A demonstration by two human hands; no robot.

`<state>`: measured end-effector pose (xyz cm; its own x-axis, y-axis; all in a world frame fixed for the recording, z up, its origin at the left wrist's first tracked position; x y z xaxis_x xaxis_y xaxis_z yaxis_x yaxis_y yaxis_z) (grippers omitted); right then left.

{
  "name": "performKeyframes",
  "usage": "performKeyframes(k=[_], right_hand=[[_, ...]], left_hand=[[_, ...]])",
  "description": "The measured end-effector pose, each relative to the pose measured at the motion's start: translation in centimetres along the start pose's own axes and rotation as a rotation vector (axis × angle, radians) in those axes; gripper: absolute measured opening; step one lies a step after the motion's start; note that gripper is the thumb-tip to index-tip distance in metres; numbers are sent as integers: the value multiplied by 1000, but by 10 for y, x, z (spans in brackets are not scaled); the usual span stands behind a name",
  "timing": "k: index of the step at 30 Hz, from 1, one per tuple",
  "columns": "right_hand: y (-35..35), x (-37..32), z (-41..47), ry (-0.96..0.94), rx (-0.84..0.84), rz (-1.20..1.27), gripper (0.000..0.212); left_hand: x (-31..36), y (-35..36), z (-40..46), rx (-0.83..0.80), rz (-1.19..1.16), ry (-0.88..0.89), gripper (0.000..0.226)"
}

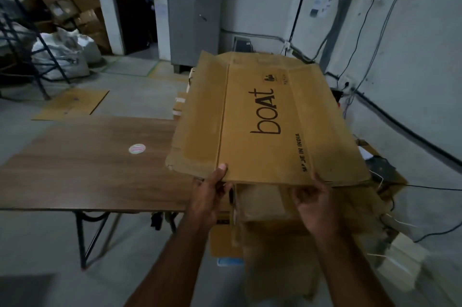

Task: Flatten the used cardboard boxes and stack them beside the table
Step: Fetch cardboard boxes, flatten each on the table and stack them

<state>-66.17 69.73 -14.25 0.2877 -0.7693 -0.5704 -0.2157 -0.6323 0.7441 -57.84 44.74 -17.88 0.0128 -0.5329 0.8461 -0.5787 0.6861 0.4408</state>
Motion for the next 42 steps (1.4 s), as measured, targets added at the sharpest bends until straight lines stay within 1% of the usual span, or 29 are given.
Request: performKeyframes(k=[1,3,5,7,9,11,15,19,21,22,24,25,27,29,31,32,33,34,35,37,38,40,42], right_hand=[[-16,-22,14,-10,11,-13,40],[-48,-62,42,-38,33,-20,47],[-70,-85,65,-5,44,-6,34],[-96,-98,82,52,90,-53,24],[-118,-104,101,105,126,-134,30],[-137,-110,122,116,162,-201,36],[-175,-120,140,52,250,-310,46],[-193,-150,154,-107,313,-552,72],[-190,-166,166,-190,339,-773,87],[-186,-172,170,-220,335,-903,91],[-180,-180,184,-275,316,-1096,91],[-173,-183,188,-300,297,-1139,88],[-162,-188,202,-334,246,-1188,82],[-156,-188,214,-322,223,-1257,78],[-162,-188,223,-255,262,-1380,82],[-166,-187,225,-216,279,-1455,86],[-168,-187,227,-195,277,-1520,90],[-170,-185,230,-178,255,-1562,92],[-171,-182,234,-167,222,-1584,93],[-173,-179,241,-124,175,-1606,92],[-174,-179,244,-99,169,-1619,89],[-176,-179,247,-70,165,-1656,83],[-178,-178,246,-60,153,-1700,82]], left_hand=[[-17,26,0,-24,-10,-4,67],[-51,71,3,-42,-19,-10,57],[-78,104,6,-22,-12,-32,48],[-102,120,6,17,34,-63,52],[-121,123,6,62,112,-96,49],[-138,113,7,138,152,-138,45],[-152,88,5,280,181,-171,47],[-150,71,9,428,242,-175,45],[-149,65,17,446,318,-180,48],[-150,62,22,446,358,-171,48],[-147,64,31,441,432,-124,48],[-145,65,35,441,462,-103,47],[-137,70,42,446,565,-79,37],[-128,72,51,469,709,-55,32],[-123,73,57,484,895,-55,38],[-124,72,59,492,989,-77,46],[-128,71,59,486,1024,-112,52],[-135,71,57,467,990,-149,54],[-142,71,56,442,911,-180,49],[-153,75,55,398,726,-207,30],[-155,77,55,381,661,-197,26],[-154,78,59,354,610,-167,28],[-151,78,62,340,615,-158,29]])
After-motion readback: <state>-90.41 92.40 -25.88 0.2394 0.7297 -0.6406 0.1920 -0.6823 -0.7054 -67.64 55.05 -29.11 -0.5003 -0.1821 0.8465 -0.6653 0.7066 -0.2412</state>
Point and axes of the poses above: each hand's wrist, its own z-axis towards the middle knuckle, its own y-axis out of the palm, x = y × z, the point moved 9 cm from there along z, towards the middle knuckle, and after that the axes turned 15 degrees about z, right-handed, at the moved point
